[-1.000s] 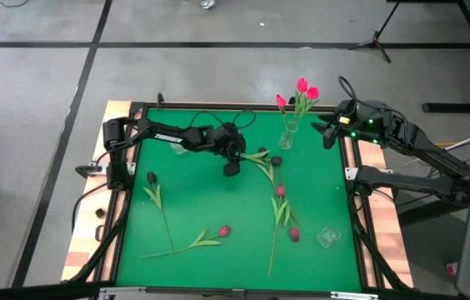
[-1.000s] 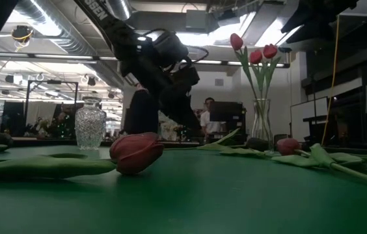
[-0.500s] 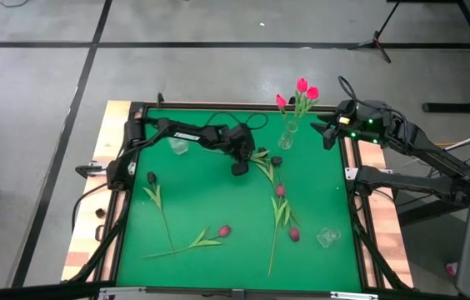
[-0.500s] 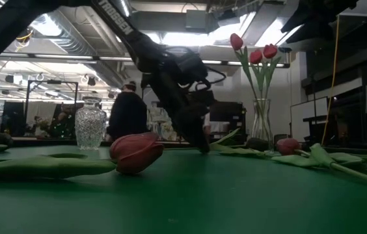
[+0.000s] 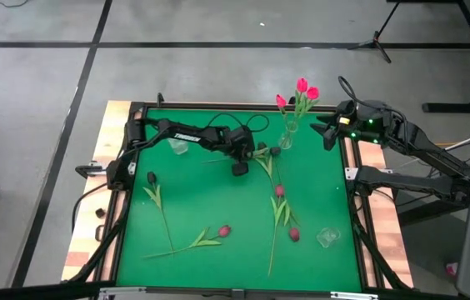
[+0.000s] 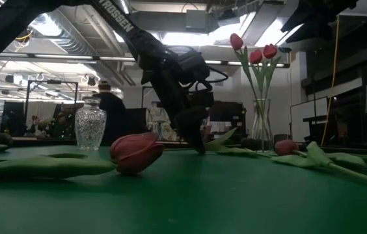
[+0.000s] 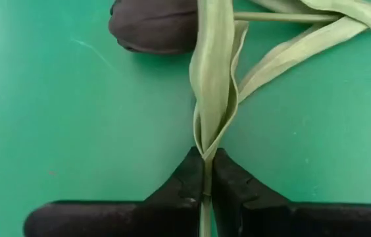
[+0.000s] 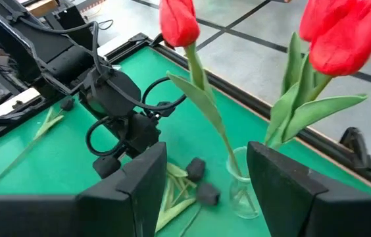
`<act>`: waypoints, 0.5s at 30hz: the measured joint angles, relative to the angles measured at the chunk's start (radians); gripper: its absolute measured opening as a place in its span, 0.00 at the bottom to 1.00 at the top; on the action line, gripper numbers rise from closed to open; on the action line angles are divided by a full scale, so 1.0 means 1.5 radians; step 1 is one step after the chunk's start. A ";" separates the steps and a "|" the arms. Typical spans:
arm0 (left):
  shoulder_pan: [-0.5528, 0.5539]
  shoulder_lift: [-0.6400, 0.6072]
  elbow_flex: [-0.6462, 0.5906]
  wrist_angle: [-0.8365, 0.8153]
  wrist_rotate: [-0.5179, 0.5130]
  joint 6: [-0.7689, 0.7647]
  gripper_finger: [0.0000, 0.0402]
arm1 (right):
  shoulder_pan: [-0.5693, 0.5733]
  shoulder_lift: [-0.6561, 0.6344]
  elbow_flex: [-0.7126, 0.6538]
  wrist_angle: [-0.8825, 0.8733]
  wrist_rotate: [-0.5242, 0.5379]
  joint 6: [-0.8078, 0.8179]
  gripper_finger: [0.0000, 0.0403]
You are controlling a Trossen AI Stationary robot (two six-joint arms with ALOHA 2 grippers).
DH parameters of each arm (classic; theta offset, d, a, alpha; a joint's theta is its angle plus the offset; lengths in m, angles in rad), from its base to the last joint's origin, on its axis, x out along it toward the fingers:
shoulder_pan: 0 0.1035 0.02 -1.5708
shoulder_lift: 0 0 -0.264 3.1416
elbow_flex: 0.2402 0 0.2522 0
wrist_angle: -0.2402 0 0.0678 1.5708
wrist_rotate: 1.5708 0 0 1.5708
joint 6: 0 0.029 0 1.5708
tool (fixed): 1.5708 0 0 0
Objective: Sort flowers into vase by color
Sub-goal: Put the middle black flower into the top left transparent vase
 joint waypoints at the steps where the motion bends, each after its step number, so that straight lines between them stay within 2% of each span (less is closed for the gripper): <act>1: -0.001 -0.003 0.000 -0.005 -0.003 -0.006 0.03 | 0.000 0.000 0.000 0.000 -0.009 0.006 0.52; 8: -0.013 -0.044 -0.004 -0.071 -0.023 -0.040 0.04 | 0.000 -0.006 0.000 0.005 -0.077 0.018 0.52; 15: -0.029 -0.147 -0.004 -0.119 -0.026 -0.074 0.04 | 0.001 -0.020 0.000 0.082 -0.141 0.015 0.52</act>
